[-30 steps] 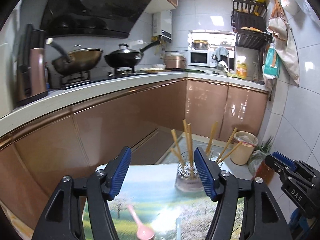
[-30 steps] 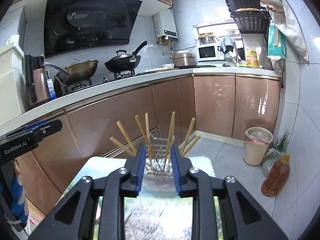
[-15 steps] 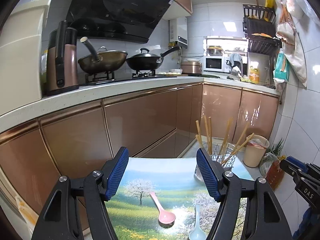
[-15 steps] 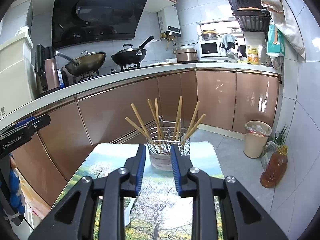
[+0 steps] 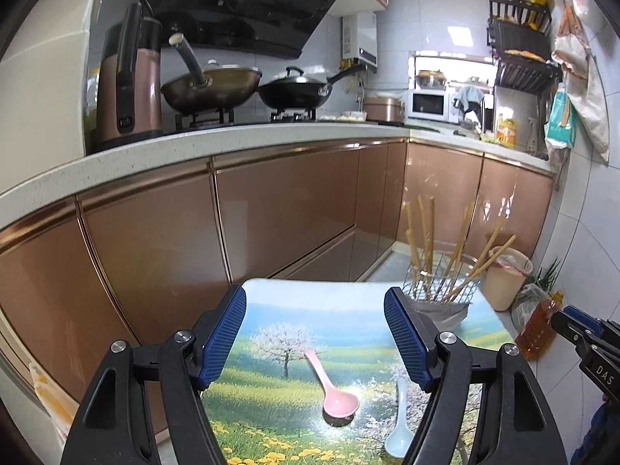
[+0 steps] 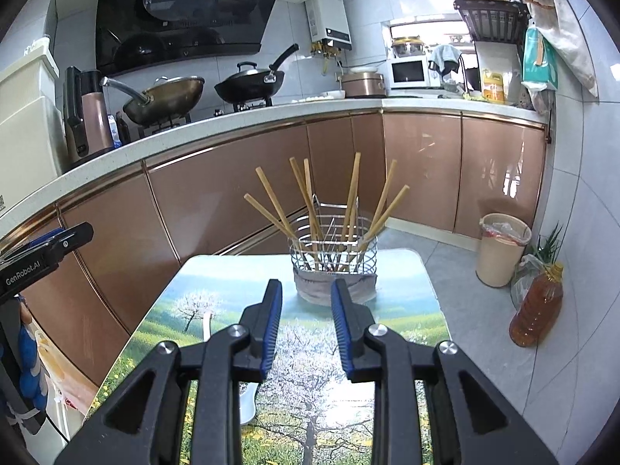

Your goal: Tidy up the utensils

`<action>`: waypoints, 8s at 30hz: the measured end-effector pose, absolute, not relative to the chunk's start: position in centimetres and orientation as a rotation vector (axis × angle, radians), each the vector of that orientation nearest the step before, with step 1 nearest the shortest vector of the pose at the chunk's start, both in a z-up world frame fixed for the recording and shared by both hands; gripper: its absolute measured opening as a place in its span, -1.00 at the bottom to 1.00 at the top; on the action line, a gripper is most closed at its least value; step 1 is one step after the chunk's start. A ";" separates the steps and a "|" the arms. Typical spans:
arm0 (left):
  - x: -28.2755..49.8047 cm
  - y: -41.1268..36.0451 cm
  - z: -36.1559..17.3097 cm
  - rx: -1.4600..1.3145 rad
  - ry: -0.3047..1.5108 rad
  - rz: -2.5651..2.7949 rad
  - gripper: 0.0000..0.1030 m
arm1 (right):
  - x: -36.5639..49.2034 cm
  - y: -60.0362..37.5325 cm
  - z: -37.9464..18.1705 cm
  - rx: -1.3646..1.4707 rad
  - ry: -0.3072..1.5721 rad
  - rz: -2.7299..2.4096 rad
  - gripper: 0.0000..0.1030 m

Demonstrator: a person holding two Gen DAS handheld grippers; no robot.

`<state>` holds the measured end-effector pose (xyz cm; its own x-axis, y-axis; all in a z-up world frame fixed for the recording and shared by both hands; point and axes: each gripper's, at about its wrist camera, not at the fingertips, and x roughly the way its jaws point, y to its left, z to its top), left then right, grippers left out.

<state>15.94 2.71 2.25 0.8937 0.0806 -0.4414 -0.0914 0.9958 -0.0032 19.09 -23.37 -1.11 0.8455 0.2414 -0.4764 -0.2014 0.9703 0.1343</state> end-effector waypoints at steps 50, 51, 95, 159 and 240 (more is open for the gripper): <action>35.1 5.7 -18.8 -0.243 1.274 0.051 -0.32 | 32.3 -11.3 -19.4 -0.014 1.193 0.425 -0.65; 35.2 5.6 -18.8 -0.240 1.276 0.050 -0.39 | 32.2 -11.0 -19.6 -0.011 1.193 0.425 -0.65; 21.1 5.4 -10.9 -0.294 0.896 -0.173 -0.85 | 19.9 -19.0 -13.2 0.134 0.871 0.492 -0.86; 42.0 -10.5 -4.7 -0.002 0.833 -0.263 -0.82 | 42.1 -24.1 -5.0 -0.052 0.660 0.272 -0.85; 12.0 0.9 2.5 0.042 0.355 0.075 0.96 | 13.2 -23.6 1.0 -0.023 0.388 0.108 0.69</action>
